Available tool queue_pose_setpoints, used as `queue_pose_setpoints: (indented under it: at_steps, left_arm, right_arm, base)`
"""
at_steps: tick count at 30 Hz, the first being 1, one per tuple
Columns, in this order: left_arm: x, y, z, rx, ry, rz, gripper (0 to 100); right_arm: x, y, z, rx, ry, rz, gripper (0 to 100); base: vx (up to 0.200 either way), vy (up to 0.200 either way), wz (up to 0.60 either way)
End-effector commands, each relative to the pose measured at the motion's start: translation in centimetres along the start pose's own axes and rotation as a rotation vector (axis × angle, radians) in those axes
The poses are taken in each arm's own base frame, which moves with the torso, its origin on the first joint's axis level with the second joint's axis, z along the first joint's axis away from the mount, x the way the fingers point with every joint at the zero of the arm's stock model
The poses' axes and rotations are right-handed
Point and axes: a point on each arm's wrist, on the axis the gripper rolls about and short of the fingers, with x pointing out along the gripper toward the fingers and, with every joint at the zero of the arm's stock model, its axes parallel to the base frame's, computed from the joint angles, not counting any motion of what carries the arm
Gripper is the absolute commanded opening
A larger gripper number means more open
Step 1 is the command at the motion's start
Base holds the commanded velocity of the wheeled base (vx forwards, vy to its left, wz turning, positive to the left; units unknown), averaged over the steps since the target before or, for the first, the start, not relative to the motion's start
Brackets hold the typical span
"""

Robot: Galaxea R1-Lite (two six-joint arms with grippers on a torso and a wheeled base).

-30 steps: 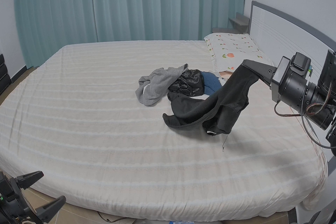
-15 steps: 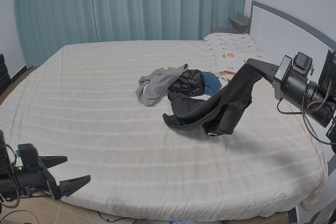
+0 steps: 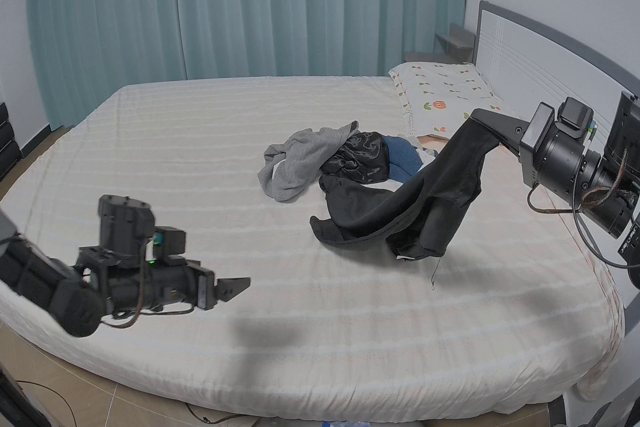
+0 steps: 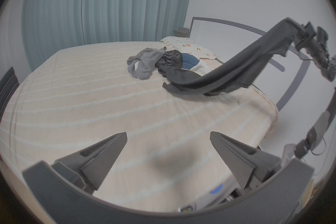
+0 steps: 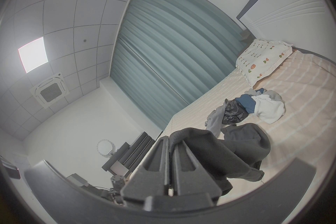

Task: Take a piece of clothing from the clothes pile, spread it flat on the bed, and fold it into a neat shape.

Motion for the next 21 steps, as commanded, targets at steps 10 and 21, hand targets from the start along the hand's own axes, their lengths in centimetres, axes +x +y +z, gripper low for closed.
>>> queue_pose_setpoints:
  at_steps: [10, 21]
  left_arm:
    - [18.4, -2.3, 2.6, 0.125, -0.030, 0.004, 100]
    - [22.5, -3.1, 2.9, 0.136, -0.030, -0.069, 100]
  right_arm:
    - [0.7, 0.0, 1.3, -0.006, -0.048, 0.000, 0]
    - [0.8, 0.1, 1.4, -0.007, -0.052, 0.008, 0]
  base:
    - [0.000, 0.000, 0.00]
    - [0.000, 0.000, 0.00]
